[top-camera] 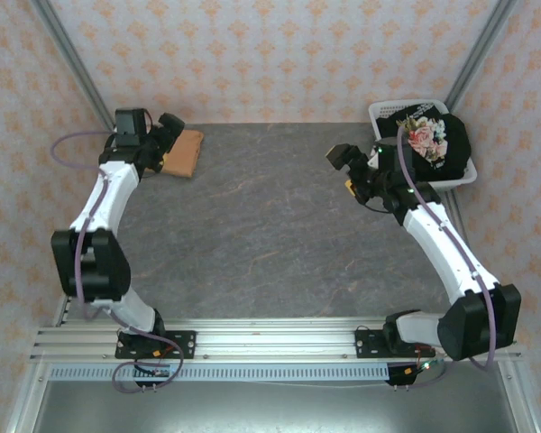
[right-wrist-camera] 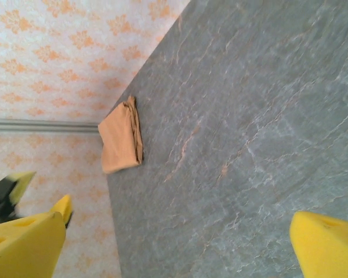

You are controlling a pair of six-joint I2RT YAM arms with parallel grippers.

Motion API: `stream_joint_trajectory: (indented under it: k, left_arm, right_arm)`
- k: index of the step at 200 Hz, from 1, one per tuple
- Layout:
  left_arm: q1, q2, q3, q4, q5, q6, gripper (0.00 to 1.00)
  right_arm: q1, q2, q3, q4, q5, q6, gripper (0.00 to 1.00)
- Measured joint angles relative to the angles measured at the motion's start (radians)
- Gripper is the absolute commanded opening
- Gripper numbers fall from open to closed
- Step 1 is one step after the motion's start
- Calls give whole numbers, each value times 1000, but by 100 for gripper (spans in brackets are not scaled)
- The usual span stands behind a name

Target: Fold and stack the t-shirts

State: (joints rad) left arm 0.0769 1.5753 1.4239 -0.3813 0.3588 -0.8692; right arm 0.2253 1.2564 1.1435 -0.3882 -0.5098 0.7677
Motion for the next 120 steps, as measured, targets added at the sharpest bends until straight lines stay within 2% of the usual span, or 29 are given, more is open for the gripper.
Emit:
stream_joint_trajectory:
  k: [25,52,67,83,98,120]
  left_arm:
    - [-71,-149,-24,-62,-78,46,100]
    - [-148,-315,-110,-194,-321,59,100]
    - [-177,-437,-219,-216,-452,64,100]
    - [-180,-602,-412,-138,-537,163,100]
    - [-180,-736,-607,-63,-611,277,100]
    - [-179,-821,-836,76,-671,436,100]
  right_arm:
    - [-2,-53,37,-76,88,-52,99]
    - [-2,-141,48,-144,203,-109,99]
    - [-2,-182,49,-189,308,-130,99]
    - [-2,-208,34,-212,437,-155,99]
    - [-3,-249,-68,-138,547,-218,99]
    - [-3,-314,-357,58,675,-347,99]
